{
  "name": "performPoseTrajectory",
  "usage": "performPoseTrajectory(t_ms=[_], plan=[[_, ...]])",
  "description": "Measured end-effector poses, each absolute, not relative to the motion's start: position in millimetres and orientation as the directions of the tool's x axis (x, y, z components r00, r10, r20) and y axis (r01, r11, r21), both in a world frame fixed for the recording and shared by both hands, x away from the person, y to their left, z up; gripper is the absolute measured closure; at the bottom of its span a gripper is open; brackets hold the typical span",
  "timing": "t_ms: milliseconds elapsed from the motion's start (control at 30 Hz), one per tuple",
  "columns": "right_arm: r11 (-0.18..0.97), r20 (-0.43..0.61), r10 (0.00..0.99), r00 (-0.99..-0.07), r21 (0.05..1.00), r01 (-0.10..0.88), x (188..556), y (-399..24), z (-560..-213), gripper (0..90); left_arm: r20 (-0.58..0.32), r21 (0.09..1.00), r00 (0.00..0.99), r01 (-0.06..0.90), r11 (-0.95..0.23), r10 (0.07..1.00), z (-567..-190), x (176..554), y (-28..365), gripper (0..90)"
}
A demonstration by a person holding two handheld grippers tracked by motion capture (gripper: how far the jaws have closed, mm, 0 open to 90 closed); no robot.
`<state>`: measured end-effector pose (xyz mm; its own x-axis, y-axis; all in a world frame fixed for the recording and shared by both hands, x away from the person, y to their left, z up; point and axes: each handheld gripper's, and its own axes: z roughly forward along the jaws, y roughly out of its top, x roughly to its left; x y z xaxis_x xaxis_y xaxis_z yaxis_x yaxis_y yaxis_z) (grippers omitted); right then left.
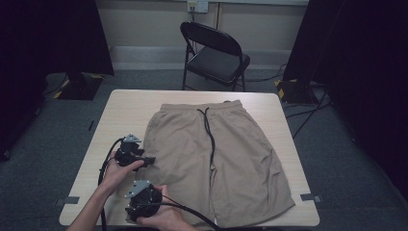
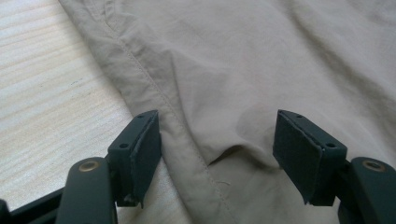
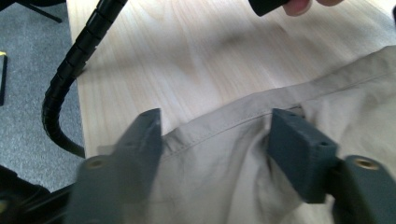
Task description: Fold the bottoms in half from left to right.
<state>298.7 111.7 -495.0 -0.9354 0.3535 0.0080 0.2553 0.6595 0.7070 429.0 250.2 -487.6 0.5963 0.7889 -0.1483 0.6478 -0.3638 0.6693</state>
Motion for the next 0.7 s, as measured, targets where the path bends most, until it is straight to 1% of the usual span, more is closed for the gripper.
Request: performPoseTrajectory(t_ms=[33, 67, 100, 133, 167, 200, 300, 333, 367, 400, 433, 600, 700], plan=[[0.660, 0.009, 0.349, -0.937, 0.708, 0.253, 301, 109, -494, 48.1, -0.148, 0.669, 0.597, 0.647, -0.364, 0.788, -488, 429, 251, 31.8], [0.660, 0.009, 0.349, -0.937, 0.708, 0.253, 301, 109, -494, 48.1, -0.148, 0.669, 0.597, 0.647, -0.364, 0.788, -488, 429, 251, 31.8], [0.651, 0.013, 0.357, -0.934, 0.713, 0.259, 303, 107, -494, 54.5, -0.147, 0.670, 0.597, 0.647, -0.365, 0.789, -488, 429, 251, 31.8], [0.651, 0.013, 0.357, -0.934, 0.713, 0.259, 303, 107, -494, 54.5, -0.147, 0.670, 0.597, 0.647, -0.365, 0.789, -488, 429, 251, 31.8], [0.648, 0.016, 0.366, -0.931, 0.714, 0.267, 305, 106, -494, 60.0, -0.147, 0.670, 0.596, 0.647, -0.363, 0.789, -488, 430, 251, 31.8], [0.649, 0.016, 0.364, -0.931, 0.713, 0.266, 306, 105, -494, 62.9, -0.147, 0.671, 0.595, 0.647, -0.362, 0.790, -488, 430, 251, 31.8], [0.637, 0.032, 0.378, -0.925, 0.716, 0.285, 312, 101, -494, 79.2, -0.145, 0.672, 0.597, 0.645, -0.364, 0.789, -488, 430, 250, 31.5], [0.637, 0.032, 0.378, -0.925, 0.716, 0.285, 312, 101, -494, 79.2, -0.145, 0.672, 0.597, 0.645, -0.364, 0.789, -488, 430, 250, 31.5], [0.618, 0.064, 0.395, -0.917, 0.720, 0.316, 315, 98, -494, 86.3, -0.144, 0.674, 0.595, 0.644, -0.362, 0.790, -488, 430, 250, 31.5], [0.618, 0.064, 0.395, -0.917, 0.720, 0.316, 315, 98, -494, 86.3, -0.144, 0.675, 0.595, 0.644, -0.362, 0.790, -488, 430, 250, 31.5], [0.607, 0.080, 0.400, -0.913, 0.723, 0.329, 314, 96, -495, 88.1, -0.147, 0.679, 0.593, 0.643, -0.355, 0.792, -489, 430, 250, 31.0], [0.583, 0.099, 0.413, -0.905, 0.734, 0.347, 310, 94, -497, 89.0, -0.161, 0.683, 0.592, 0.645, -0.344, 0.790, -489, 432, 252, 30.7], [0.580, 0.104, 0.407, -0.907, 0.738, 0.345, 309, 92, -497, 89.4, -0.187, 0.684, 0.582, 0.655, -0.320, 0.791, -489, 436, 255, 29.6]])
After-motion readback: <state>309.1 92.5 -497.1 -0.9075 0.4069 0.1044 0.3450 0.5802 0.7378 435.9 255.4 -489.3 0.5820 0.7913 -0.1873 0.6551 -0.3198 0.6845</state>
